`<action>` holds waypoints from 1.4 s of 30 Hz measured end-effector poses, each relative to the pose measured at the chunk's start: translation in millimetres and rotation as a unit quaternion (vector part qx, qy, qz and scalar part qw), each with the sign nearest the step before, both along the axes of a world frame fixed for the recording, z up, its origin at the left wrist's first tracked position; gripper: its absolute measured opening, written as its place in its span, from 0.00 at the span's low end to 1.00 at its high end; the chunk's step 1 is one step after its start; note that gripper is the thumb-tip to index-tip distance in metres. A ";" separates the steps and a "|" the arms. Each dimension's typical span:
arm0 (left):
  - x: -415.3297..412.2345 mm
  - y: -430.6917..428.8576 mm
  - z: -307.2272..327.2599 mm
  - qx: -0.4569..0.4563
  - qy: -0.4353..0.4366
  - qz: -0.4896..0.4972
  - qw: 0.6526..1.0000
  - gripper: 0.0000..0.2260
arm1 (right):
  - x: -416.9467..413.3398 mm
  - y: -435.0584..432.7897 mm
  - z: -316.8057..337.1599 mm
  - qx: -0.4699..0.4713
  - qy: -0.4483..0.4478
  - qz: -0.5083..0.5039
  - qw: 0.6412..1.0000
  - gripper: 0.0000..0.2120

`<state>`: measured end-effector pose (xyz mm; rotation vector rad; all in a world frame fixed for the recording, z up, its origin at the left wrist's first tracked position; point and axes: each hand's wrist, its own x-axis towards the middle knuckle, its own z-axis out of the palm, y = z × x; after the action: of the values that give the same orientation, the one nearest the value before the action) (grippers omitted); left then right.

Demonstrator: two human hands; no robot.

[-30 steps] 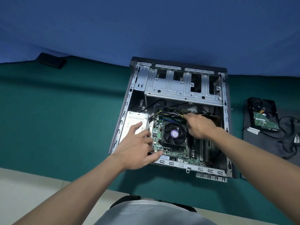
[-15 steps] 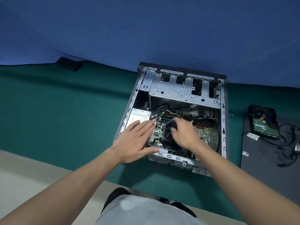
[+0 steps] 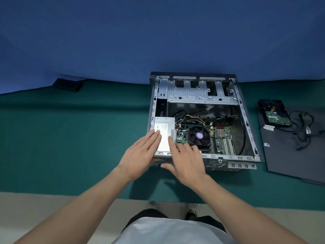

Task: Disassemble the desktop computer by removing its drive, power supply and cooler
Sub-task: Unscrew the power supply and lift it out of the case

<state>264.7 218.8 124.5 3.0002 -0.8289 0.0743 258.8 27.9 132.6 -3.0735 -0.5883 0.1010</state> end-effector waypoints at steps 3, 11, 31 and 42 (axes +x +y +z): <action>-0.3 1.6 -2.9 0.000 0.036 0.001 0.999 0.34 | -5.0 4.0 -5.8 0.019 -0.039 -0.019 0.999 0.36; -3.7 -6.5 -1.5 -0.032 0.022 0.034 0.999 0.36 | -6.4 3.9 -18.3 0.020 -0.118 -0.023 0.993 0.38; 1.9 -22.4 -7.3 -0.067 -0.006 0.075 0.995 0.31 | 2.3 18.0 -22.9 0.024 -0.105 -0.107 0.988 0.42; 14.9 -14.3 10.8 0.001 0.120 0.062 0.991 0.44 | 23.8 -3.7 18.5 0.204 0.182 -0.111 0.956 0.45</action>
<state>279.6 204.6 135.2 2.9793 -0.6184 -0.2788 282.7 24.1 151.1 -2.6018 -0.2093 0.4658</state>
